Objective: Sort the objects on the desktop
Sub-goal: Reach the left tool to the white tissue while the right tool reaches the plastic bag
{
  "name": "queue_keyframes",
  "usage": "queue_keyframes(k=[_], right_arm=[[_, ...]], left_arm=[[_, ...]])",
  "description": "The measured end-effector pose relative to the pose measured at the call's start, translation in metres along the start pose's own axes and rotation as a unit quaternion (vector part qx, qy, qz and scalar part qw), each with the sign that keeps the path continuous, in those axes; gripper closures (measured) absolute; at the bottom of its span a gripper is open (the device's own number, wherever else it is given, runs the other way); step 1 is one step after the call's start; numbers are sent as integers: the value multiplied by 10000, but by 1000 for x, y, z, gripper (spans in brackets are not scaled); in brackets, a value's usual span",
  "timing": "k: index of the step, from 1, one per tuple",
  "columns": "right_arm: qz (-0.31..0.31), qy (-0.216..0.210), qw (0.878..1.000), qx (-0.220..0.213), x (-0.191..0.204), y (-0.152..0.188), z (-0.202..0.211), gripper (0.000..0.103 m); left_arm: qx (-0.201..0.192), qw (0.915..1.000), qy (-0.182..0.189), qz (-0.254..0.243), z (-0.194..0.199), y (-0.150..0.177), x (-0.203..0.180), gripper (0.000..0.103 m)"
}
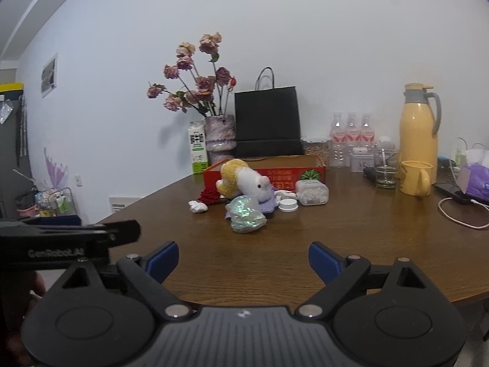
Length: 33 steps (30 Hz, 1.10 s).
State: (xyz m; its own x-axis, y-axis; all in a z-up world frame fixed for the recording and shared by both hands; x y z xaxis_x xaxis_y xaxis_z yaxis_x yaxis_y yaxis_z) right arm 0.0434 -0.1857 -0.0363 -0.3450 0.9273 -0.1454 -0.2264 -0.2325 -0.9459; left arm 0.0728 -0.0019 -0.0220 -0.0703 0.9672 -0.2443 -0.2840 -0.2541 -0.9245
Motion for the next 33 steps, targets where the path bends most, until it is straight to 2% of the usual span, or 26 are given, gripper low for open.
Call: queue_keyframes(k=[2,9,11,18,28,33], right_arm=[[-12,41,10000,51,-1,2,-1,10],[-61,78,9999,86,-4,4,-2,9],[-65,76,9999,104,-4,5,-3,7],[-75,161,9998,93,-5,6,-3,1],[66,345,9994,47,-5,4,-2,0],[16,299,9995,91,-5,6,-5,0]], left_arm=[[-180,9998,-81,-7,1,-1,0,0],[-88,9999,-43,-79,3,0,2,0],[51,9999,-43,103,1,2,2,0],[-8,10000,-85,20,3,2,1,0],[-5,9999,-121,-28,3,3,1,0],[8,9999,-104,24,-1,5,2,0]])
Point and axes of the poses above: each gripper's, at about its wrist camera, not at the fingertips, and z roughly against the way its jaws point, x to its left, y to its underside, the point moved 7 cm from there along -z, roughly the way its jaws point, and after that the axes turned 15 degrees about z, right-handed, at the moved point
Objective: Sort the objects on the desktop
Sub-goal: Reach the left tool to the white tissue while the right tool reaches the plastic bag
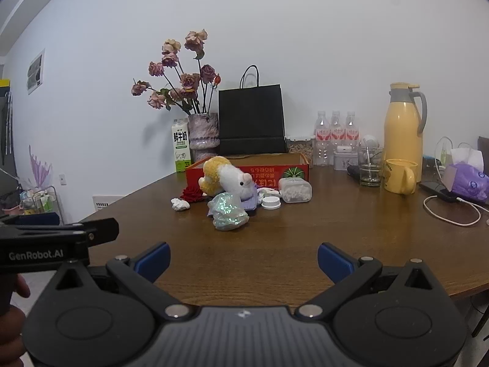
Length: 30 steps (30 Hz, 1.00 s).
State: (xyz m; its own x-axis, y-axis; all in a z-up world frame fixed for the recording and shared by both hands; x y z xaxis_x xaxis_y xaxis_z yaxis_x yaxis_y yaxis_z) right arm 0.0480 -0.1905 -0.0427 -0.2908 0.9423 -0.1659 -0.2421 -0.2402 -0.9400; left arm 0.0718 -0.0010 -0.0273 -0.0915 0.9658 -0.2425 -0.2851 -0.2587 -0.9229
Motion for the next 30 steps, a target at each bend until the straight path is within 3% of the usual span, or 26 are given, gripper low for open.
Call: queue_keyframes(k=[6,15,20,26,30], right_arm=[[-55,-17,9999,95,-1,6,-12,0],[39,-54,9999,155,0,2,-48,0],[-65,-48,9991,418,-13,-8,-97,8],[140,-119,9992,362,-9,-36,-158,9],[509,-355,9969,487,6,-49,-198,9]], left_arm=[[344,9993,-47,102,-15,10,6,0],[323,9987,-157,347,-52,1,19,0],[210,9980,-519,276,-93,-22,35,0],[215,9981,-546,200,-155,-52,49,0],[698,9963,-499,-102,-206,-62,55,0]])
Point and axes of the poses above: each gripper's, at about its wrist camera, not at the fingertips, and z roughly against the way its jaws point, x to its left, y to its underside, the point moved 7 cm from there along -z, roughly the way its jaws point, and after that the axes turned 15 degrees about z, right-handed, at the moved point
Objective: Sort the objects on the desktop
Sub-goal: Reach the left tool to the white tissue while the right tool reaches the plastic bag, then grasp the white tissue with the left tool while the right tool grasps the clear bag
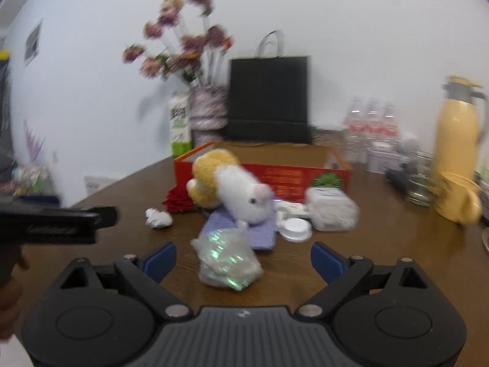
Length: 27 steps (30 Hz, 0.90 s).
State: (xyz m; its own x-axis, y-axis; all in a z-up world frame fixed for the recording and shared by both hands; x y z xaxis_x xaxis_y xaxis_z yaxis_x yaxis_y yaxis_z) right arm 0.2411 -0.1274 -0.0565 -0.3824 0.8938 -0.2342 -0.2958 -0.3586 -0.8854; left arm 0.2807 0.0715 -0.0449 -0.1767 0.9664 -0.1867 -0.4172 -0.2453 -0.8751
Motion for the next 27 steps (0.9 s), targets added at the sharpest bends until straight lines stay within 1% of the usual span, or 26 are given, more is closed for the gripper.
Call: queue_keyframes(k=[2,4,6,7,8,9,10,11,13,15,16,17,18,19,20,22,23,25,27], right_arm=[[437,-110,9988,187,8,-5,-20,11],[684,-85,9973,251,13,-7,-34,16],[730,-226,9964,365,16,-7,-48,19],[696,-309,9961,456,17,-6,-55,22],[668,-388,9953,577,17,-4,-62,25],[657,-447,9945,676,16,-2,-69,30],[675,-482,9937,753,15,-1,-75,38],[726,-501,9927,825,14,1,-80,43],[784,-536,9911,933,10,4,-88,54],[649,-598,9917,939,6,7,-91,56],[582,-632,9919,938,4,8,-92,59],[553,-648,9920,935,3,8,-90,60],[546,-645,9922,912,3,8,-89,62],[547,-638,9924,898,3,7,-87,62],[542,-631,9927,873,3,7,-85,62],[507,-608,9937,790,2,6,-78,63],[492,-589,9943,738,1,5,-72,63],[487,-527,9956,597,-1,2,-59,63],[529,-543,9963,396,-2,-1,-45,62]], left_arm=[[104,9999,-39,-69,-19,-9,2,0],[163,9996,-103,-206,-37,-15,1,0],[203,9993,-22,-303,-54,-18,-3,0],[239,9993,-61,-291,-64,-18,-4,0],[286,9992,-57,-279,-72,-17,-5,4],[319,9992,38,-236,-79,-15,-7,8],[381,9989,100,-237,-85,-12,-9,17],[423,9987,120,-247,-89,-10,-10,24],[504,9980,167,-349,-96,-6,-13,25],[538,9972,146,-493,-102,-3,-16,28],[597,9965,175,-554,-105,-2,-17,33],[676,9961,184,-544,-109,-1,-18,42],[782,9954,203,-509,-111,1,-18,49],[891,9946,227,-473,-112,4,-18,67],[961,9943,224,-402,-112,7,-16,80],[810,9961,244,-265,-102,6,-13,82],[603,9975,268,-237,-93,2,-13,83],[-82,9992,373,-139,-60,-10,-13,83],[-764,9957,516,-43,-21,-20,-16,83]])
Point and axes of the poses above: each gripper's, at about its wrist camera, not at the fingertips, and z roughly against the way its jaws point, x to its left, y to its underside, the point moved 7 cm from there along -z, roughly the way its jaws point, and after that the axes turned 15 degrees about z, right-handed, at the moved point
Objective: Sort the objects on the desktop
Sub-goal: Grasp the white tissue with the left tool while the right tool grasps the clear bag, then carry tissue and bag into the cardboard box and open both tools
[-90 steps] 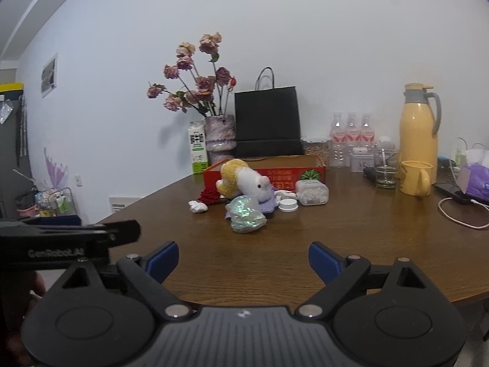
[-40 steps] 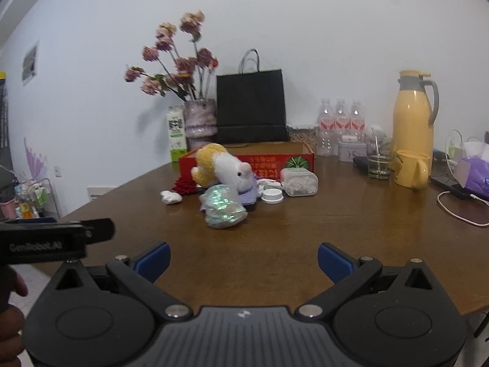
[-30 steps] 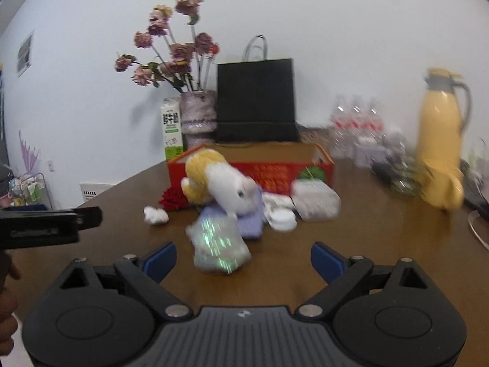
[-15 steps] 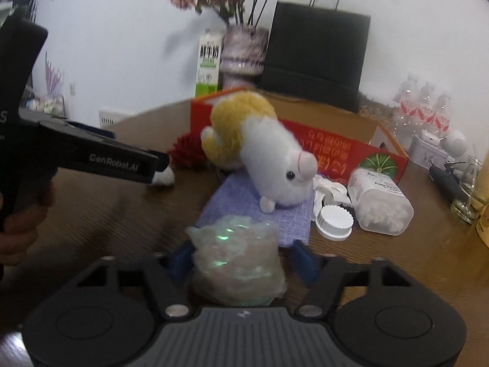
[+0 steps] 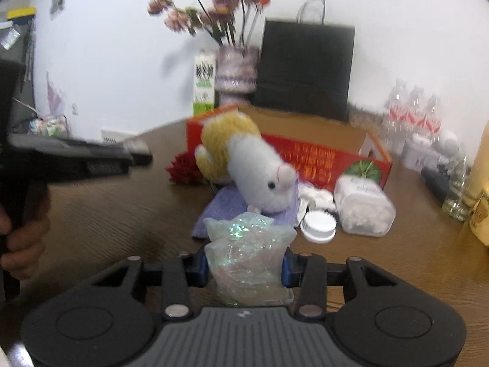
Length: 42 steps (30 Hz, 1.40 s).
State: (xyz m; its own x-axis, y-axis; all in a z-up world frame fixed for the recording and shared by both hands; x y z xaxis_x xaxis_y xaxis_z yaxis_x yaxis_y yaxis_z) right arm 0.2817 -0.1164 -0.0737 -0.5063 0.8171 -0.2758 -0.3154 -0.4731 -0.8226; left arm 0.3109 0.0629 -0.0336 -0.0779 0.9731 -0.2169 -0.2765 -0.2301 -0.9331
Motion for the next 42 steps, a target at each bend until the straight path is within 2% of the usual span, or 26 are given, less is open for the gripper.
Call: queue_keyframes(k=[3,5,8,11,15,20,22,25,27,30,36,42], right_arm=[[60,18,9993,-358,4,-2,27,62],[62,95,9984,-550,6,-4,44,62],[2,274,9957,-882,6,-8,73,62],[-115,475,9921,-1152,3,-9,102,62],[-292,733,9872,-1386,3,-7,139,62],[-638,790,9848,-1409,5,3,175,62],[-728,812,9847,-1360,7,11,186,62],[-775,810,9858,-1247,10,26,197,62],[-788,796,9877,-1092,13,36,199,61],[-937,709,9892,-871,13,47,199,61],[-952,809,9874,-969,16,51,209,61],[-1006,784,9883,-832,10,56,194,61]], left_arm=[[-936,9955,83,-104,57,-20,-16,82],[-1318,9911,74,-194,85,-27,-26,82],[-1630,9864,185,-132,119,-30,-36,83],[-1741,9841,300,-195,147,-25,-47,83],[-1571,9868,381,-105,167,-19,-54,83],[-1222,9917,393,-1,190,-3,-57,83],[-1083,9937,293,-16,198,9,-56,82],[-645,9977,200,70,204,29,-52,82],[-442,9988,165,140,208,40,-48,82],[-394,9991,137,48,213,45,-50,82],[-460,9987,204,14,220,46,-56,82],[-112,9997,156,148,203,57,-51,82]])
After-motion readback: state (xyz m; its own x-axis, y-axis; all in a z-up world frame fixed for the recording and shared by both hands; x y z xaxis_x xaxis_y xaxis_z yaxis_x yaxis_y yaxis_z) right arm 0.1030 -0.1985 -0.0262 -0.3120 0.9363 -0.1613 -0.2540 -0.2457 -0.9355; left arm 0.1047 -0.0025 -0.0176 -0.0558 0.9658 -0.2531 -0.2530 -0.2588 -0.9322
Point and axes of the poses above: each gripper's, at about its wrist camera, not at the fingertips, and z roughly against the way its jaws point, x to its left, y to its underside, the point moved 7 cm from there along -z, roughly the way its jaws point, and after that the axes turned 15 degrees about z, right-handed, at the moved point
